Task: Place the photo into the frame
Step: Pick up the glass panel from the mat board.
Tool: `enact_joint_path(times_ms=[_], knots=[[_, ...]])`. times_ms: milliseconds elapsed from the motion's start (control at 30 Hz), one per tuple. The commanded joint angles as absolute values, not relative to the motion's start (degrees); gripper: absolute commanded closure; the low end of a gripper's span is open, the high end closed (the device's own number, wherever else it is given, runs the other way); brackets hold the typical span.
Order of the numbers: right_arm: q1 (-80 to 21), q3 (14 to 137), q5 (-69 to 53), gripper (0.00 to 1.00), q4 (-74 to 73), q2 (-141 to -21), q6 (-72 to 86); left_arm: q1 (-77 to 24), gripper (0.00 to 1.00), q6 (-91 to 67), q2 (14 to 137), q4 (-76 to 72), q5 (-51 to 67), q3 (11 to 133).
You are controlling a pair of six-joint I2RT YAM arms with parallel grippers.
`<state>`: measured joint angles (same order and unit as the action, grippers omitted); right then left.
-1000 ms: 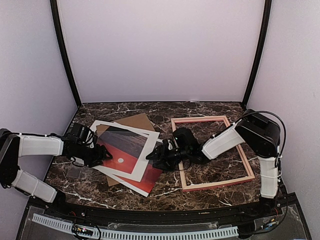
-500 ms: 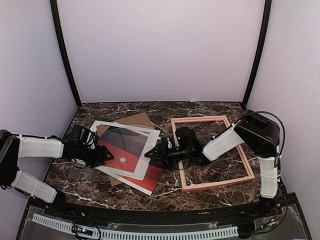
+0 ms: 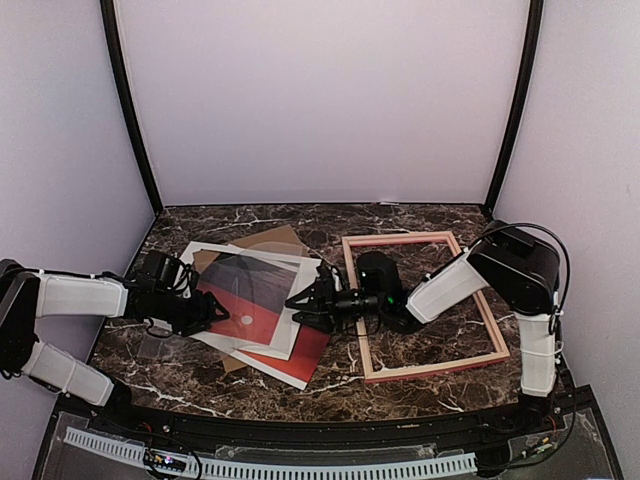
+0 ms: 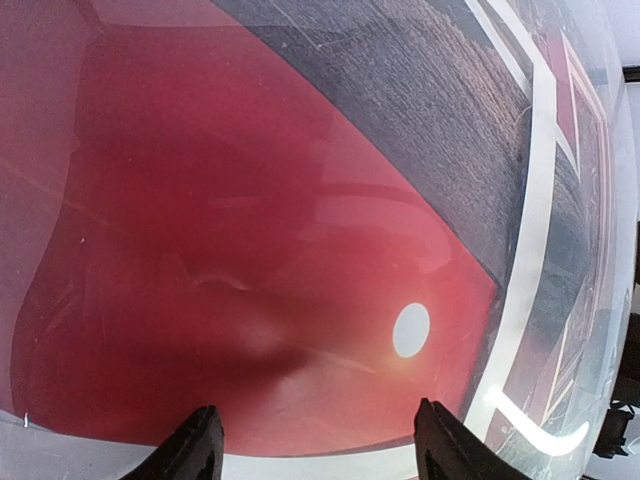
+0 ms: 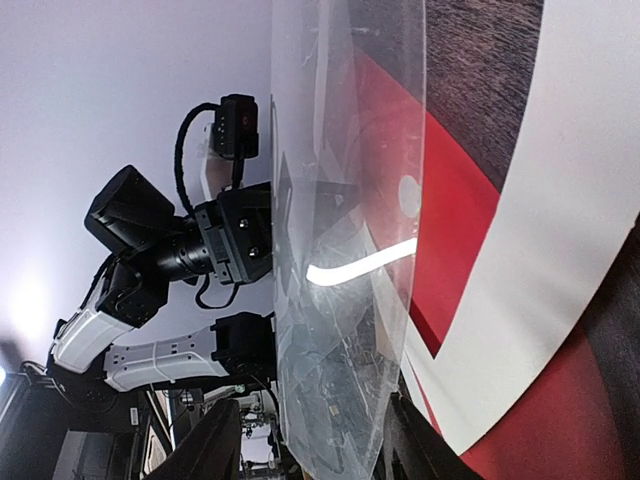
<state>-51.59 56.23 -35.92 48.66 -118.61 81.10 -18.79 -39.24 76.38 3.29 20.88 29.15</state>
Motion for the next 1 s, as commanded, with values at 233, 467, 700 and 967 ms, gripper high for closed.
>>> enact_joint_path(times_ms=[233, 467, 700, 967], knots=[[-52.2, 58.3, -41.4, 0.52, 59.4, -118.6, 78.9, -20.3, 0.32, -40.0, 77.8, 9.9, 23.9, 26.6], [-52.9, 60.7, -44.0, 0.53, 59.9, -118.9, 77.2, -20.3, 0.33, -39.9, 77.8, 10.1, 23.8, 26.6], [-53.4, 62.4, -44.7, 0.54, 59.9, -119.5, 76.1, -20.3, 0.33, -39.9, 77.4, 10.3, 23.9, 26.8], [-53.5, 64.2, -45.1, 0.55, 59.8, -120.5, 75.9, -20.4, 0.32, -39.9, 77.1, 10.6, 24.0, 27.1]])
